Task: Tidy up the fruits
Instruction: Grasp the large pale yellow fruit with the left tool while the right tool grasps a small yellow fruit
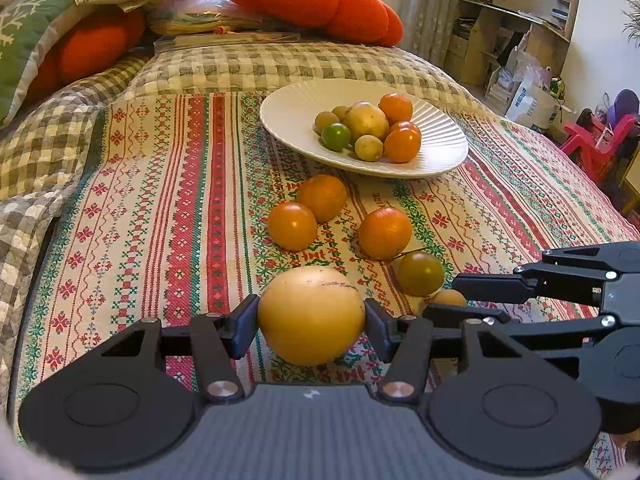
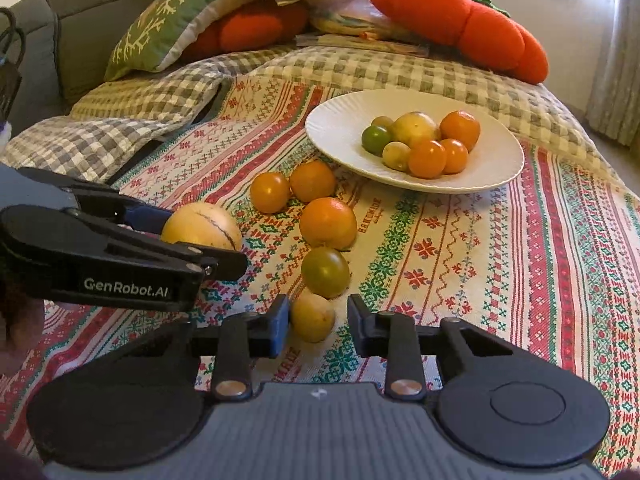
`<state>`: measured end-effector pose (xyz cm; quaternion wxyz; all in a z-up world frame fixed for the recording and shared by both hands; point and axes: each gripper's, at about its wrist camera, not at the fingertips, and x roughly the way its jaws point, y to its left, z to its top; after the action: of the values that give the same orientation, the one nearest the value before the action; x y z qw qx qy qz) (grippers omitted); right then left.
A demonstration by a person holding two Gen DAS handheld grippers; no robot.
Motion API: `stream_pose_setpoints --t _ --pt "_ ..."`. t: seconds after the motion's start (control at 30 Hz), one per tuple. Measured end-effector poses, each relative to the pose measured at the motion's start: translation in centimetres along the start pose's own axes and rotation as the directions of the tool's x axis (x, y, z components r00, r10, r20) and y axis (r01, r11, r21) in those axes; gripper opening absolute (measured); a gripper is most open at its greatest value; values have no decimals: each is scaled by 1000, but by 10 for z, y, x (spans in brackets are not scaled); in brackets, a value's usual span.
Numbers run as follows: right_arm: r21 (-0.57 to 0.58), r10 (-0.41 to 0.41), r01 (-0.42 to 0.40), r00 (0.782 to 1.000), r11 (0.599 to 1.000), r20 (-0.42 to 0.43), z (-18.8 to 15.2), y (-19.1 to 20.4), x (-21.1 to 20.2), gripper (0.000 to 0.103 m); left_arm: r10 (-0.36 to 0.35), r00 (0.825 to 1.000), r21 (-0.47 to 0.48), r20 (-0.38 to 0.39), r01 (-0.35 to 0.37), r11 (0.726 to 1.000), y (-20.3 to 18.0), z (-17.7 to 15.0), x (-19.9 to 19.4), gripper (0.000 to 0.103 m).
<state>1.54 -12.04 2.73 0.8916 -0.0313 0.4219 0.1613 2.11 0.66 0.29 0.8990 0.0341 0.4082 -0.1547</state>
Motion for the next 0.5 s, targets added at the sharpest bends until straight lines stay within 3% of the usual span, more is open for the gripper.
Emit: stream_pose_setpoints --t 0.5 --pt "7 17 -17 1000 1000 14 1 0 -5 22 -6 1000 7 -2 6 1000 -2 -1 0 49"
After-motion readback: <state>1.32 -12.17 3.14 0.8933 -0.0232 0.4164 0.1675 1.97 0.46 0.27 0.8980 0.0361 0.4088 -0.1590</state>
